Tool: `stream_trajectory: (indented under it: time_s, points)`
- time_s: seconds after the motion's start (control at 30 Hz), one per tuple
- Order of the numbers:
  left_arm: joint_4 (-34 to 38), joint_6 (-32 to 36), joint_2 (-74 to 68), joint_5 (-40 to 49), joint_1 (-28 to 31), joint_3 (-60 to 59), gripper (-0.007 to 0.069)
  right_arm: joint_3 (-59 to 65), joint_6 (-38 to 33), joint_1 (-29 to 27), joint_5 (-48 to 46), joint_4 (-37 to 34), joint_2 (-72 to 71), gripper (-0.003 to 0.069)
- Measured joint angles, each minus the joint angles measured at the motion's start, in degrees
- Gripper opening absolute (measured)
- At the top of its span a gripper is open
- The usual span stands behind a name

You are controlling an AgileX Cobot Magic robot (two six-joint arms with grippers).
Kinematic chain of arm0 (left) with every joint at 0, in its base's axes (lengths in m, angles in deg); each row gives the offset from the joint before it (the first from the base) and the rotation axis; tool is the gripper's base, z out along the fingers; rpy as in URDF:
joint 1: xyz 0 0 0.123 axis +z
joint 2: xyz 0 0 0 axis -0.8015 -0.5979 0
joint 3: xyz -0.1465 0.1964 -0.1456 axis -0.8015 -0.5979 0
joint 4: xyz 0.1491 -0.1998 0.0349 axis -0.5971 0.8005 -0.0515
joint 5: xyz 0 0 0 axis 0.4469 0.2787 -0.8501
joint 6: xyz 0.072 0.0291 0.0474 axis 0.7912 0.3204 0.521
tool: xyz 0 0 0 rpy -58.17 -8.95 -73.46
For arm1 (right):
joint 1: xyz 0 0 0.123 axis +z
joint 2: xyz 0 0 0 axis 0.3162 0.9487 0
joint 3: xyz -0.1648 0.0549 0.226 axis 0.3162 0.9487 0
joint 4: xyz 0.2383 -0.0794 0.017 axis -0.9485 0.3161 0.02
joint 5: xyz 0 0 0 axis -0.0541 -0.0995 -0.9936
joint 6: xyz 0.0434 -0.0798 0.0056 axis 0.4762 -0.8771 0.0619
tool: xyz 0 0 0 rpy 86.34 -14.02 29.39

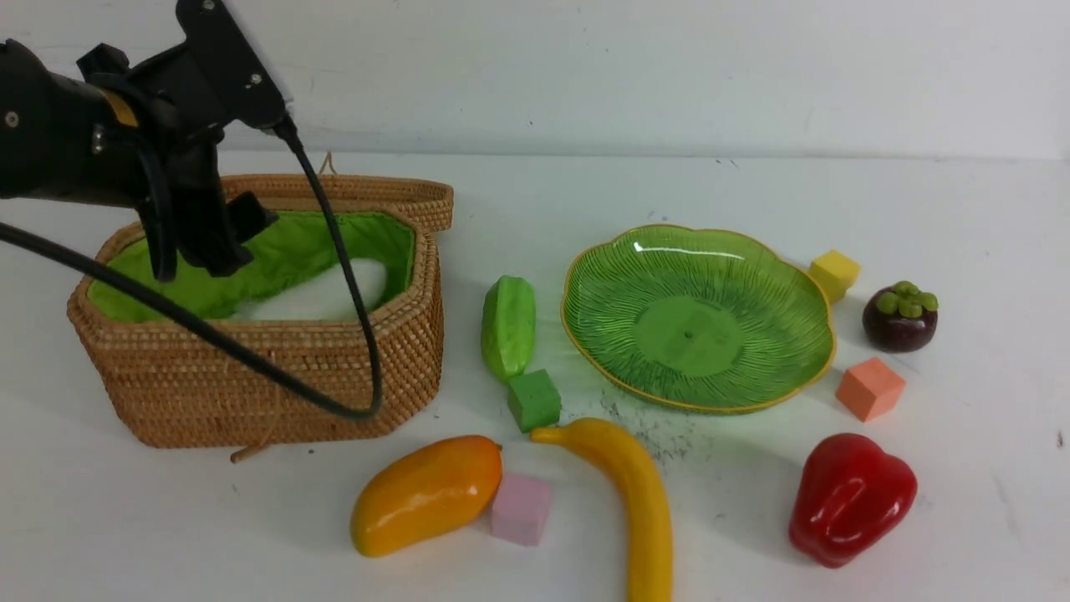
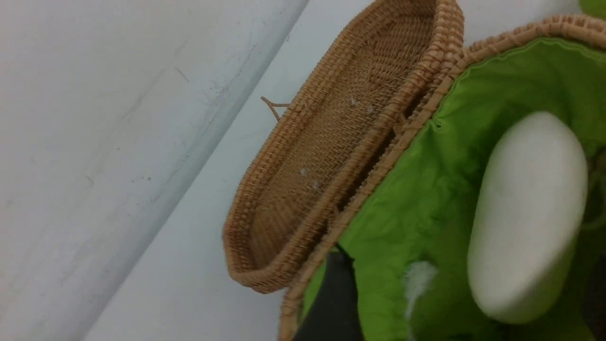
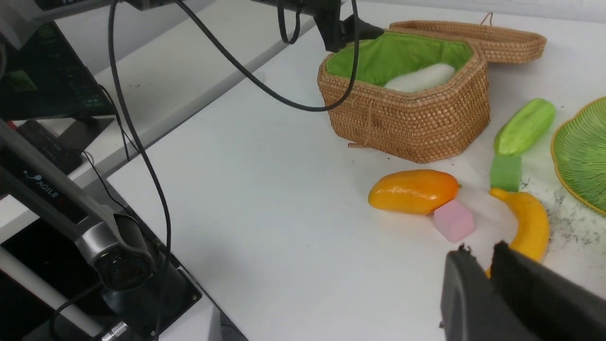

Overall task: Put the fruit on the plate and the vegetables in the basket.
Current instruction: Take a daikon with your left arm and place it on the basket on the left, then grab the mango with your left arm and place it on the right plate

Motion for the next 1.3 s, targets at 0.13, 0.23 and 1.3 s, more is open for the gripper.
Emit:
stream_trajectory:
  time_s: [0.13,0.23,1.3]
  points:
    - [10.9,-10.3,3.6,8.1,0.0,0.0,0.0475,0.0,0.0,0.0,0.1,0.3,0.0,0.0087]
    - [16.4,-17.8,5.9,14.3,-1.3,-0.4,0.0262,0.0,0.0,0.0,0.1,0.4,0.0,0.0087]
    - [-18.9,-49.0,-11.1,11.9,-27.4,-11.1,0.0634,0.0,0.0,0.0,-0.2,1.4,0.0,0.0087]
